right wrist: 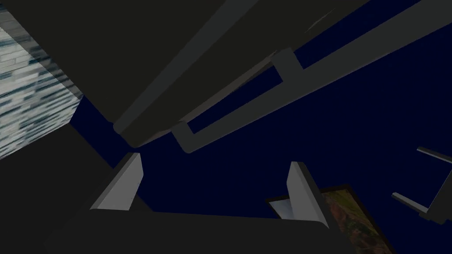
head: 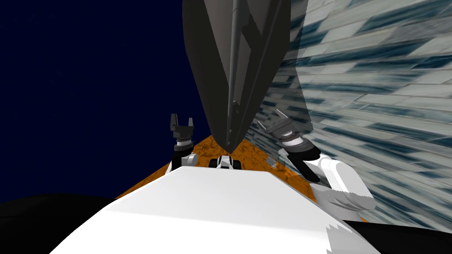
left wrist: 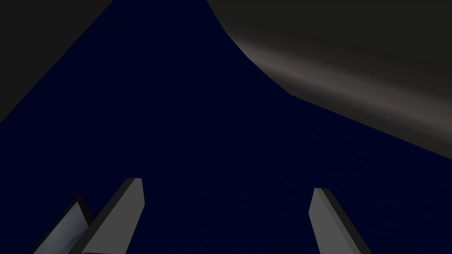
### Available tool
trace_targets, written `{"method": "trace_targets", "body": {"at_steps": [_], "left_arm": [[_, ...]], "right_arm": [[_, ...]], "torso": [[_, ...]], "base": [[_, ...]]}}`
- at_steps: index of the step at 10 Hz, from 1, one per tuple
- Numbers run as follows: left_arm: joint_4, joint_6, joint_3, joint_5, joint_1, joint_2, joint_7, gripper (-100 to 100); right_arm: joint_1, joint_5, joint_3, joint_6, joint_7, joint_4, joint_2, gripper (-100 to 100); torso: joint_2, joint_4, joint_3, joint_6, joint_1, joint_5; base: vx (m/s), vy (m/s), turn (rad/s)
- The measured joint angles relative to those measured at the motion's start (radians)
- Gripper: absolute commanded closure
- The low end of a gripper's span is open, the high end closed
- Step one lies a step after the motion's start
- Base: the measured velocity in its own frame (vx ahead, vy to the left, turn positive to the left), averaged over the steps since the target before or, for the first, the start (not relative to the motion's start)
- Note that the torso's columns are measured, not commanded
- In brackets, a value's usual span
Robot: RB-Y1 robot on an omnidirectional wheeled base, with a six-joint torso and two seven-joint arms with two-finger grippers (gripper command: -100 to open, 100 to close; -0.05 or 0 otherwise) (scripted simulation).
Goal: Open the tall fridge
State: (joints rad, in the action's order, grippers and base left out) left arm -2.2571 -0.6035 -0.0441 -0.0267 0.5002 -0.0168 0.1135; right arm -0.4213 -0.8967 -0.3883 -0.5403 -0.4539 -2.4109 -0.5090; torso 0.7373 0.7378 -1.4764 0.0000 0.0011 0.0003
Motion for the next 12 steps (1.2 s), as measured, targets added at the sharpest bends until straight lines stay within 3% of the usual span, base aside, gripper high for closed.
{"method": "trace_targets", "body": {"at_steps": [12], "left_arm": [[0.0,0.0,0.0,0.0,0.0,0.0,0.0,0]], "right_arm": [[0.037,-0.301,-0.114,-0.092,-0.237,-0.003,-0.13,-100]], "torso": [[0.001,0.0,0.001,0.0,-0.003,-0.001]], "base": [[0.048,0.074,-0.001]]}}
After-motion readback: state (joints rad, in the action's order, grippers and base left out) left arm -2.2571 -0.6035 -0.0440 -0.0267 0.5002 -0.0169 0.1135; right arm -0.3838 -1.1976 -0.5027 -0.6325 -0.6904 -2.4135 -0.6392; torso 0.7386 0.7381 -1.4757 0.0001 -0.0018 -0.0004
